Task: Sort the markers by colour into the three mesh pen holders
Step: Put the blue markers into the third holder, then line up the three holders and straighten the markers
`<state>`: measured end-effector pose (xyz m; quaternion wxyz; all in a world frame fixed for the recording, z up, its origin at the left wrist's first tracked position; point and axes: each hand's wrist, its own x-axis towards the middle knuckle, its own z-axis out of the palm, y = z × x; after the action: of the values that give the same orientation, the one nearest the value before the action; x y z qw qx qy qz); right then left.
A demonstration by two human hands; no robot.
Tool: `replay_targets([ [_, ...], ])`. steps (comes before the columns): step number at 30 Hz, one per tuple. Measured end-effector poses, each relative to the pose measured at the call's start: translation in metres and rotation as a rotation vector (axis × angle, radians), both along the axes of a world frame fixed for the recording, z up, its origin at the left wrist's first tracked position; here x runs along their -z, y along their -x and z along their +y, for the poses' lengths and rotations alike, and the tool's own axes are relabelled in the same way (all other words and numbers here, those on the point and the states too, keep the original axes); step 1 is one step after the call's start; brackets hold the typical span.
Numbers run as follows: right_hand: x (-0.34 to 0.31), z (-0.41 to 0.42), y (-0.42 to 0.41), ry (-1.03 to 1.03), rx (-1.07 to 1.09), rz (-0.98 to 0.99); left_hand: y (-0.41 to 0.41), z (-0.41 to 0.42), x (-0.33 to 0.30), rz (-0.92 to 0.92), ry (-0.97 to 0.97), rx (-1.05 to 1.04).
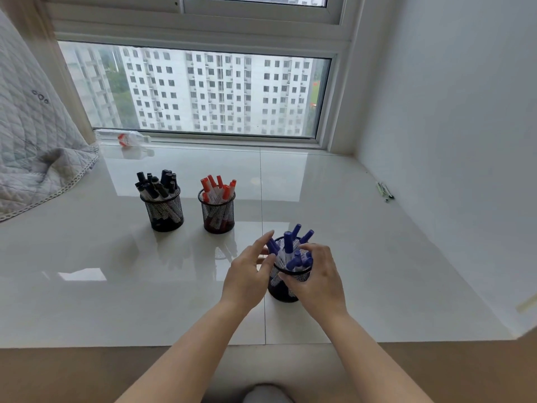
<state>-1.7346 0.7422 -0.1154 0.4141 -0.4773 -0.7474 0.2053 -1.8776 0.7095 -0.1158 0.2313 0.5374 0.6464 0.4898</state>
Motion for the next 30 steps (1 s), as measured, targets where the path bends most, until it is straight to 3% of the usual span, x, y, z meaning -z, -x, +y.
replay_targets([
  [8,-0.002,0.005,0.008,-0.033,0.092,-0.05,0.024,0.005,0.004,0.037,0.031,-0.045],
  [15,-0.024,0.001,0.04,-0.436,0.196,-0.355,0.082,0.03,0.006,-0.007,0.051,-0.352],
  [21,-0.035,0.011,0.069,-0.376,0.184,-0.673,0.13,0.067,0.017,-0.008,0.219,-0.412],
  [24,-0.036,0.02,0.073,-0.297,0.216,-0.712,0.14,0.086,0.02,-0.002,0.229,-0.378],
  [30,-0.037,0.032,0.067,-0.34,0.276,-0.665,0.145,0.114,0.031,-0.075,0.172,-0.367],
])
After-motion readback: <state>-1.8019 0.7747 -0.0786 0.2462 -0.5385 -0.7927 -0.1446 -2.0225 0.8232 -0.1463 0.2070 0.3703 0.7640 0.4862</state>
